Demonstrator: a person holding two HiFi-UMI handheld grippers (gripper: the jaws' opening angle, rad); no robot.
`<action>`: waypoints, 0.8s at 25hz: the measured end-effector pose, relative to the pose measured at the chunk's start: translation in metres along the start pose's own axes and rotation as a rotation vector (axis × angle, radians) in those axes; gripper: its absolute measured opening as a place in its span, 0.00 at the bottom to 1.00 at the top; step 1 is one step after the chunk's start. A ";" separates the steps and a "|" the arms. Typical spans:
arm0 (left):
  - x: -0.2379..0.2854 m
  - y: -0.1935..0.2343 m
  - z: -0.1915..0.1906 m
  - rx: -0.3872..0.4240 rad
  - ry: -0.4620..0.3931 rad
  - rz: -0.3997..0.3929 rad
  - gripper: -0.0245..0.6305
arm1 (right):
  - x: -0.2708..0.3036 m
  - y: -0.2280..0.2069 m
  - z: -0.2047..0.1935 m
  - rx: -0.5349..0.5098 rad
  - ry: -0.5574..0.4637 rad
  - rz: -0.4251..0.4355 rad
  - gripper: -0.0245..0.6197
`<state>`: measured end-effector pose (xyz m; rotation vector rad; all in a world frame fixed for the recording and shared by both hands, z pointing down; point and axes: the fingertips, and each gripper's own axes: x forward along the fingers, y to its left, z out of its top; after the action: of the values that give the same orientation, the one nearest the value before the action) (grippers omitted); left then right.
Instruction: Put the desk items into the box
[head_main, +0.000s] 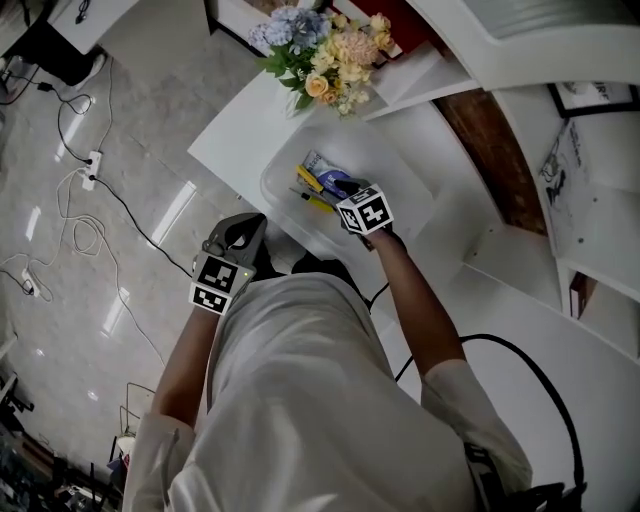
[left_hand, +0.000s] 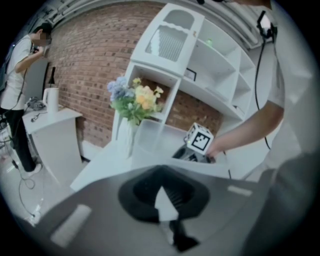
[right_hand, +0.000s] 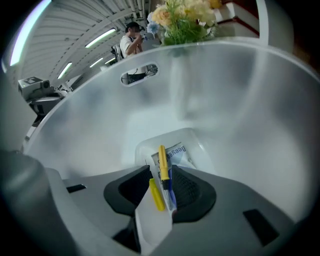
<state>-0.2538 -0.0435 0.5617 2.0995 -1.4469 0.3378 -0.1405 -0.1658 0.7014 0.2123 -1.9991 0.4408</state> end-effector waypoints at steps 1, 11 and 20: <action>0.000 -0.002 0.001 0.007 -0.002 -0.009 0.04 | -0.007 0.003 0.005 -0.004 -0.022 -0.004 0.23; 0.002 -0.029 -0.002 0.084 0.000 -0.111 0.04 | -0.091 0.021 0.025 -0.017 -0.203 -0.118 0.19; 0.007 -0.055 -0.009 0.115 0.021 -0.179 0.04 | -0.153 0.039 -0.013 0.115 -0.344 -0.187 0.08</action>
<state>-0.1995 -0.0291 0.5561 2.2905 -1.2419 0.3793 -0.0738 -0.1316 0.5619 0.5747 -2.2634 0.4202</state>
